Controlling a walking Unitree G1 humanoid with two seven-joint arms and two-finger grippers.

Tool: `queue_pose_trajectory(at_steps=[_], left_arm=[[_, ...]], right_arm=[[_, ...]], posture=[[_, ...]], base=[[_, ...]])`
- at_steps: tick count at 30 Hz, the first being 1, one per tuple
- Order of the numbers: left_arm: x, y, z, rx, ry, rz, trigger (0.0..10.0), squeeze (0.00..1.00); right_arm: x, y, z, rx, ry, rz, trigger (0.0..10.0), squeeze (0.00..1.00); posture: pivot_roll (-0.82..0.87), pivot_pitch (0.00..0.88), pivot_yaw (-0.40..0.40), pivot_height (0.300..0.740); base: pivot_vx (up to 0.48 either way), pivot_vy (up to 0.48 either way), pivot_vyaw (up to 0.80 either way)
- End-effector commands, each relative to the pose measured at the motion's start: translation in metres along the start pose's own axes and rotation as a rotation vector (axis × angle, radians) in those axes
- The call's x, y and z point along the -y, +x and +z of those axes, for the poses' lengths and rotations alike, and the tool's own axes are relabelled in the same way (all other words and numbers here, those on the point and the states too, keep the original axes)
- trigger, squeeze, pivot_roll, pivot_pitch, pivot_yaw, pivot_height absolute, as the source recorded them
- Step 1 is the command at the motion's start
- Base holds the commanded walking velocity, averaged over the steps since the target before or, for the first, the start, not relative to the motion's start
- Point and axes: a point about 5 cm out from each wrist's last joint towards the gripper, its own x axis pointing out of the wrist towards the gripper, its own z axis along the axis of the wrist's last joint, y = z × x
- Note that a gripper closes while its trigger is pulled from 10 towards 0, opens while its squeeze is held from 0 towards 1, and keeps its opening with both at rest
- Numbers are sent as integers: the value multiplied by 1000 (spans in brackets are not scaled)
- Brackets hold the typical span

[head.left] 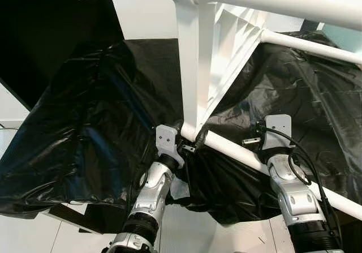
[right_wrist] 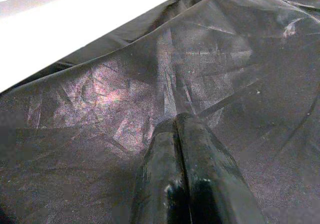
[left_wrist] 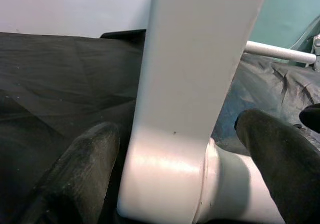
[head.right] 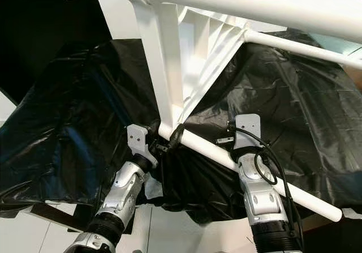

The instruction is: Building children table

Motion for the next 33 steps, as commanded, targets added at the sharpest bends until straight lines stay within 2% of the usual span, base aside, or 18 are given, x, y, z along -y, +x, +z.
queue_pose_trajectory(at_steps=[1,7,11,16,23,26,27,33], left_arm=[[14,2,1,-1,7,-265,10000,0],[18,12,8,36,12,-280,10000,0],[22,22,22,107,22,-294,10000,0],[26,25,30,142,23,-320,10000,0],[34,30,32,153,24,-361,10000,0],[42,38,35,153,29,-390,10000,0],[47,44,35,146,32,-417,10000,0],[55,50,30,85,28,-477,10000,0]], right_arm=[[-5,-1,-9,-44,7,18,10000,0],[-7,-1,-11,-48,9,22,10000,0],[-10,-2,-12,-52,11,26,10000,0],[-12,-3,-14,-58,13,29,10000,0],[-13,-3,-14,-60,14,30,10000,0],[-14,-2,-13,-58,15,32,10000,0],[-15,-1,-13,-55,17,34,10000,0],[-18,-4,-8,-28,40,44,10000,0]], posture=[[-126,6,66,740],[-129,4,67,740],[-133,4,68,740],[-137,3,71,740],[-135,2,73,740],[-133,0,73,740],[-136,0,75,740],[-145,0,84,740]], base=[[0,0,0],[0,0,0],[0,0,0],[0,0,0],[0,0,0],[0,0,0],[0,0,0],[0,0,0]])
